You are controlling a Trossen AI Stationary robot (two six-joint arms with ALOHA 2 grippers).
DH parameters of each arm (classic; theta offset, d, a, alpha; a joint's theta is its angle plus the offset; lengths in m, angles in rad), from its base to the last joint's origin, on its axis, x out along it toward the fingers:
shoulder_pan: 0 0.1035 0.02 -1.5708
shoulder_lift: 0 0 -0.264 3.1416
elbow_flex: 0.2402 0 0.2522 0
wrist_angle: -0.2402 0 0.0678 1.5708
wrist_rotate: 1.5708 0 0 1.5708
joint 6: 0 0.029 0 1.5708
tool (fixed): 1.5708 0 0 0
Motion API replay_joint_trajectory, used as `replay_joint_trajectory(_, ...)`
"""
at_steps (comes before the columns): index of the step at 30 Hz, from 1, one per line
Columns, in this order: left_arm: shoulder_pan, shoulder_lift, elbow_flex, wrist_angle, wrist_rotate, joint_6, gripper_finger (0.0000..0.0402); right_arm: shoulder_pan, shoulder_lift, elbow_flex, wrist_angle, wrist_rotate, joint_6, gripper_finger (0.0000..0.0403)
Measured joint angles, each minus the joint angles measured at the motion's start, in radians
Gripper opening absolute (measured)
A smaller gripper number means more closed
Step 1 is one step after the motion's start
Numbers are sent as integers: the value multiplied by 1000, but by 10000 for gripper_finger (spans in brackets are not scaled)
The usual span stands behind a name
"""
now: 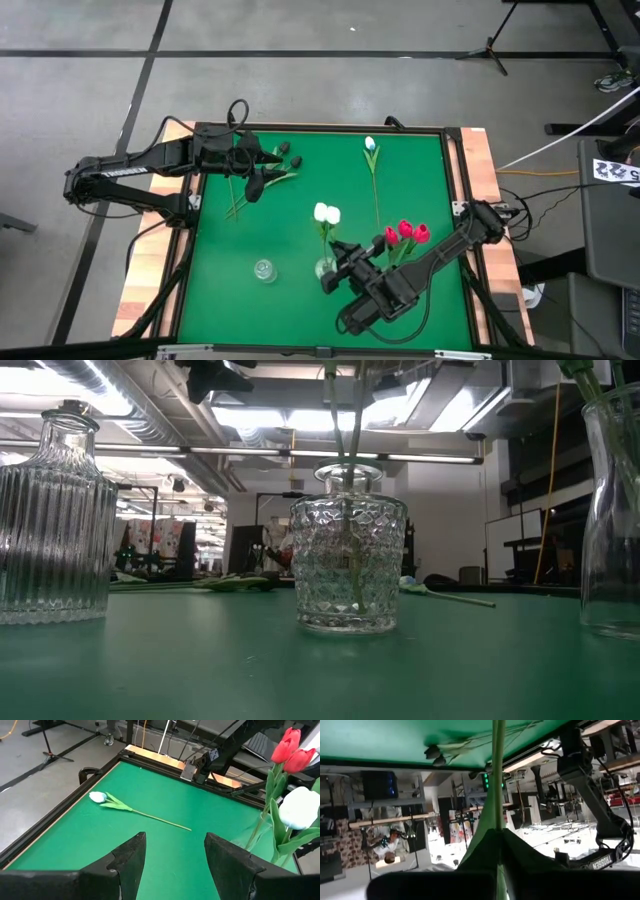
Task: Sort flowers into vase by color
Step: Put the top white tulip into the middle transparent vase
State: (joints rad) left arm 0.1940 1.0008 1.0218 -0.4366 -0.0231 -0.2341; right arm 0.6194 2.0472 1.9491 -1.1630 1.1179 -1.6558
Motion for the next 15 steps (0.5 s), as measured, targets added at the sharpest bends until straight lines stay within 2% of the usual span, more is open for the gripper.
replay_joint_trajectory(7, 0, 0, 0, 0, 0, 5, 200, -8, 0, 0, 14, -105, 0, 6)
replay_joint_trajectory(15, 0, 0, 0, 0, 0, 6, 200, -5, 0, 0, 19, -175, 10, 30)
